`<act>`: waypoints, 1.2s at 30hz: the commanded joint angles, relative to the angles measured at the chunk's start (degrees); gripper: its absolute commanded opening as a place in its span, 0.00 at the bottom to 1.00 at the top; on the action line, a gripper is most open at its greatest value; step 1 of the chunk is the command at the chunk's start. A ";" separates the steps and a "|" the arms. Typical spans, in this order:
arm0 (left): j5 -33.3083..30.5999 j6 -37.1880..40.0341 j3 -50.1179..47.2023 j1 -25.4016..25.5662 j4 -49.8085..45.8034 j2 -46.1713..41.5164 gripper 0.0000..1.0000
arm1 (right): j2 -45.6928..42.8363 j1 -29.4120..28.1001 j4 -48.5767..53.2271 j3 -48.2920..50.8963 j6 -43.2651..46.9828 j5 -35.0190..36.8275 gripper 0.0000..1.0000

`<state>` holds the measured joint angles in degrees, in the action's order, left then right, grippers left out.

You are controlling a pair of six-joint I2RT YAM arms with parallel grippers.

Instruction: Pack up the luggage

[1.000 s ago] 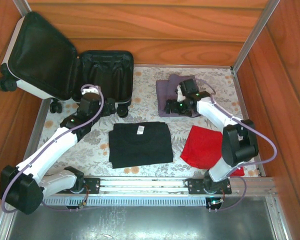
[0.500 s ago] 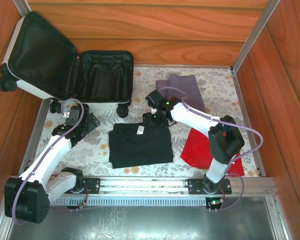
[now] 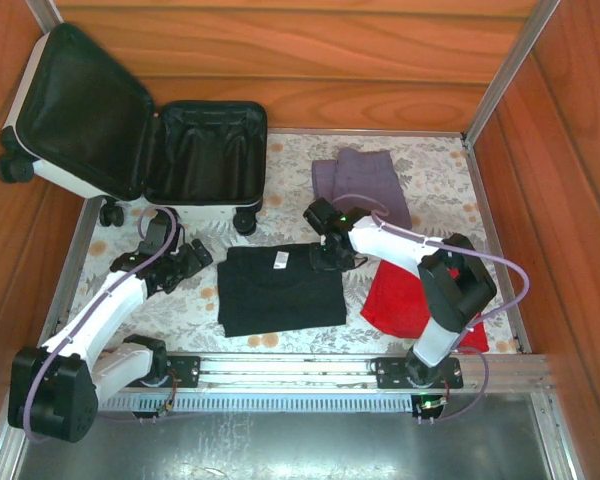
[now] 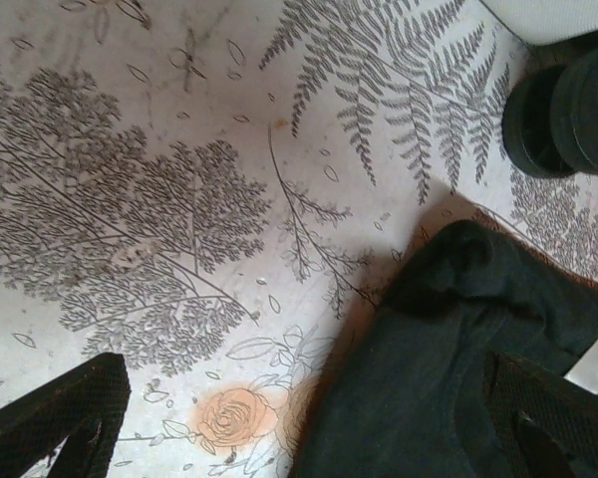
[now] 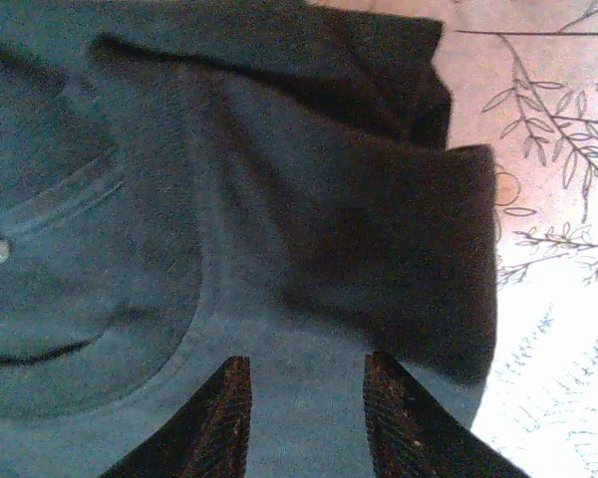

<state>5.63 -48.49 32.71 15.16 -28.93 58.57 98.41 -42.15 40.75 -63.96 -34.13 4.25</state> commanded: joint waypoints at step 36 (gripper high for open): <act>3.99 -5.57 -7.06 -9.81 4.85 -0.55 1.00 | 12.88 -24.36 23.51 -31.21 -3.78 12.80 0.95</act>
<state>6.76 -51.35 26.92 6.59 -24.40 58.98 107.39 -63.64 61.17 -93.10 -34.04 18.39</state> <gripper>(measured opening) 0.998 0.951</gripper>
